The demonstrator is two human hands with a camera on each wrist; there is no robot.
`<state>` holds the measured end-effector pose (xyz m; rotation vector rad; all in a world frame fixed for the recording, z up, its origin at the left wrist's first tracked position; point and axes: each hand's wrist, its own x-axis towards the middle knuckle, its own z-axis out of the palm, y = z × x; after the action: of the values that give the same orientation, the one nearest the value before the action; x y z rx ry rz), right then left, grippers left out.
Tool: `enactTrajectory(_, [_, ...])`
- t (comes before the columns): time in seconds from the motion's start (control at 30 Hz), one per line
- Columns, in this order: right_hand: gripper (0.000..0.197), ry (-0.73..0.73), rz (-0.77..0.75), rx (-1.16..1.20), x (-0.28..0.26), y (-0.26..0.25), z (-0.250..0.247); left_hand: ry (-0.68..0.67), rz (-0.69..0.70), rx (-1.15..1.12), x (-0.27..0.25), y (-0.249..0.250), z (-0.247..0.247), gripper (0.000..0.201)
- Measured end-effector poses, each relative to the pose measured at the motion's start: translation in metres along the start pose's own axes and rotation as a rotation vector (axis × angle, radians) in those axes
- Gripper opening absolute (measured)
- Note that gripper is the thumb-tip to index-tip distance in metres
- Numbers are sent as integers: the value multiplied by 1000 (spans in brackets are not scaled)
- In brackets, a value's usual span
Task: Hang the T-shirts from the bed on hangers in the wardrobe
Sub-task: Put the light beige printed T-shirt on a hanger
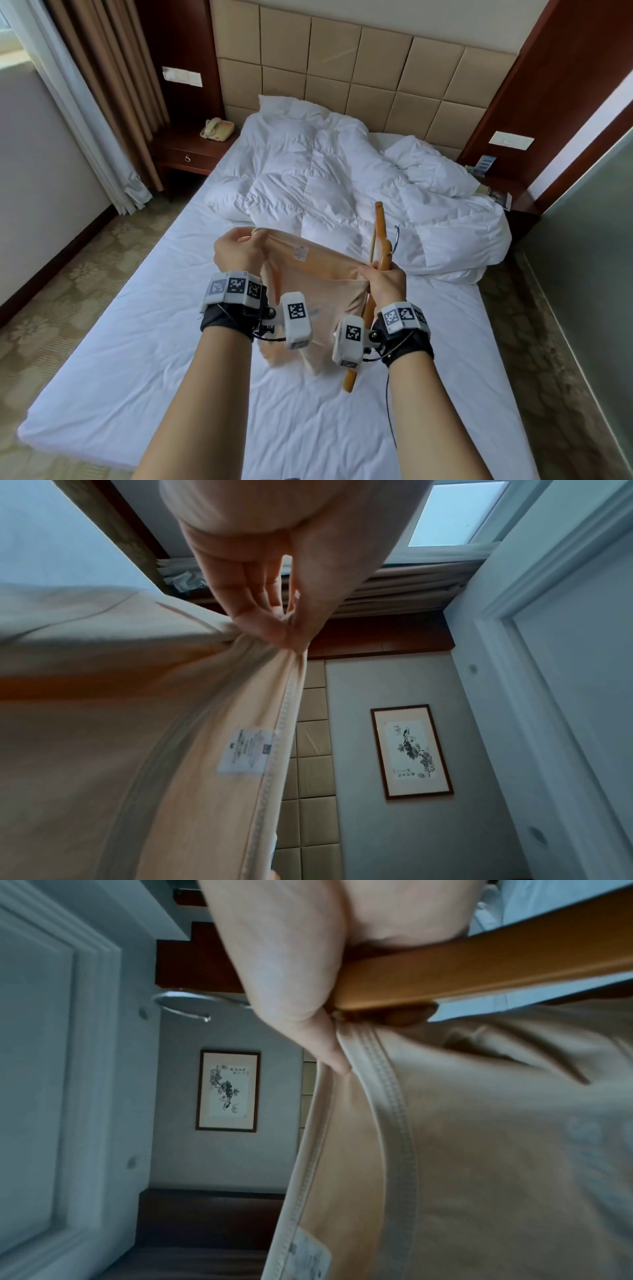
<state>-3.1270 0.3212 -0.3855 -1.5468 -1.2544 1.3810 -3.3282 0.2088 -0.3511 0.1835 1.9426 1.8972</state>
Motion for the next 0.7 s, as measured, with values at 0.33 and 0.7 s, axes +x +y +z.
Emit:
enactTrajectory(0.33, [17,206,1,-55,6,-8,-29,-59,36,303,-2,-12,24,23])
enactTrajectory(0.7, [9,289,-85,-162,12,-14,-36,-52,59,384,-11,-9,52,20])
